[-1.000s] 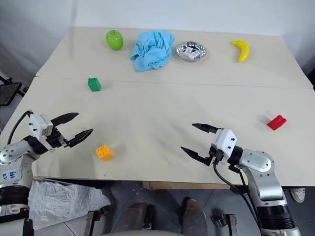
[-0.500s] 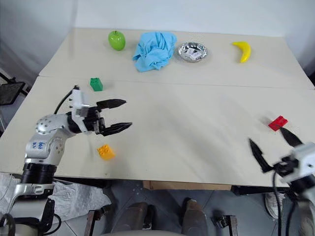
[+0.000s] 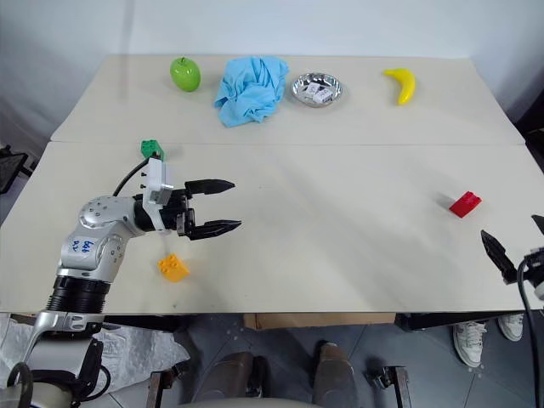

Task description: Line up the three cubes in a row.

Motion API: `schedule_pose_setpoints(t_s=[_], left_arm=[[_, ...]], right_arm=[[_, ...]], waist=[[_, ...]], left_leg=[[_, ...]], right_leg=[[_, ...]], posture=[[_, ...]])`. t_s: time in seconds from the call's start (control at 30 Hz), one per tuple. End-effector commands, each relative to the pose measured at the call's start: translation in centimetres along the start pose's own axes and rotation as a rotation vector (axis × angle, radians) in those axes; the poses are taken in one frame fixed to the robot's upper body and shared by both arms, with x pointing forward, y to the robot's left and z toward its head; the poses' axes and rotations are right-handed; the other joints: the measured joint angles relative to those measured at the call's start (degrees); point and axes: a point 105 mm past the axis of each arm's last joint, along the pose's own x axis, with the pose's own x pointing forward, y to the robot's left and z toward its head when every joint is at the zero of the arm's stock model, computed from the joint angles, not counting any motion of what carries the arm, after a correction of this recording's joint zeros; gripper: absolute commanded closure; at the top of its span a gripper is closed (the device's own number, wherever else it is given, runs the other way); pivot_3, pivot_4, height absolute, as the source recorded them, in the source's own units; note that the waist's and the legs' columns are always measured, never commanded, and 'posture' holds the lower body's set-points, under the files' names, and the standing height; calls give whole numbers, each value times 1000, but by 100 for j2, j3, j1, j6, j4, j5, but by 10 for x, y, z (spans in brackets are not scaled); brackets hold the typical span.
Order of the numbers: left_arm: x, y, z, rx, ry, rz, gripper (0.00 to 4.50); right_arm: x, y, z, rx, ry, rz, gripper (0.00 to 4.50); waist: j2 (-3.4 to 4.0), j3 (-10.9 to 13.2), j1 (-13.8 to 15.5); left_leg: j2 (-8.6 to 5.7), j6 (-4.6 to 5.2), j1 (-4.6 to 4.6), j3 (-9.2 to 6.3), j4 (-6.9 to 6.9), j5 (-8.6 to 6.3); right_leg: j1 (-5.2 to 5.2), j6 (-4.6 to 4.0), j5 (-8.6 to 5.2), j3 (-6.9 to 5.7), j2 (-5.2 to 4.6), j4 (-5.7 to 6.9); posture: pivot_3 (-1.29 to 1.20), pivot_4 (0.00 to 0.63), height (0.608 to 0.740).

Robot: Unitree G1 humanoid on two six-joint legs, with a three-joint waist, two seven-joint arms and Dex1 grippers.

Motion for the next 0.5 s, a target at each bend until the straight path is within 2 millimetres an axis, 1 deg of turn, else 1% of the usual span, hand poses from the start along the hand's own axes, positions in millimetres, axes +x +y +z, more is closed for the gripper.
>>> schedule_pose_setpoints(t_s=[0.03,0.1,0.2,0.3,0.4,0.5], left_arm=[[5,-1,14,65,-16,-12,34],[4,-1,14,78,-13,0,34],[2,-1,15,79,-17,26,34],[-3,-5,15,70,-13,42,34],[-9,-10,13,62,5,60,34],[-13,-9,13,59,13,73,34]], right_arm=[[21,-12,-1,-49,66,90,0],[35,-16,0,-78,101,122,0],[48,-19,-5,-106,163,155,0],[58,-20,-9,-109,205,164,0],[67,-15,-12,-86,244,187,0],[74,-14,-10,-93,244,182,0]], waist=[[1,5,-7],[5,7,-21],[6,8,-16],[7,9,2],[9,10,-15],[11,11,-8]], left_leg=[[-1,1,-2,3,1,0],[0,1,-1,4,2,0],[6,0,-4,2,2,0],[4,0,-10,-1,3,0],[2,2,-14,-2,4,-2],[4,-2,-15,-6,4,-3]], right_leg=[[-1,0,0,1,-2,-2],[-1,0,0,1,-1,-1],[-3,-1,0,-4,4,-2],[-3,-1,0,-10,2,-6],[-3,-1,0,-11,-2,-11],[-3,-1,0,-14,0,-14]], posture=[[0,150,740],[0,150,740],[0,150,740],[0,150,740],[0,150,740],[0,150,740]])
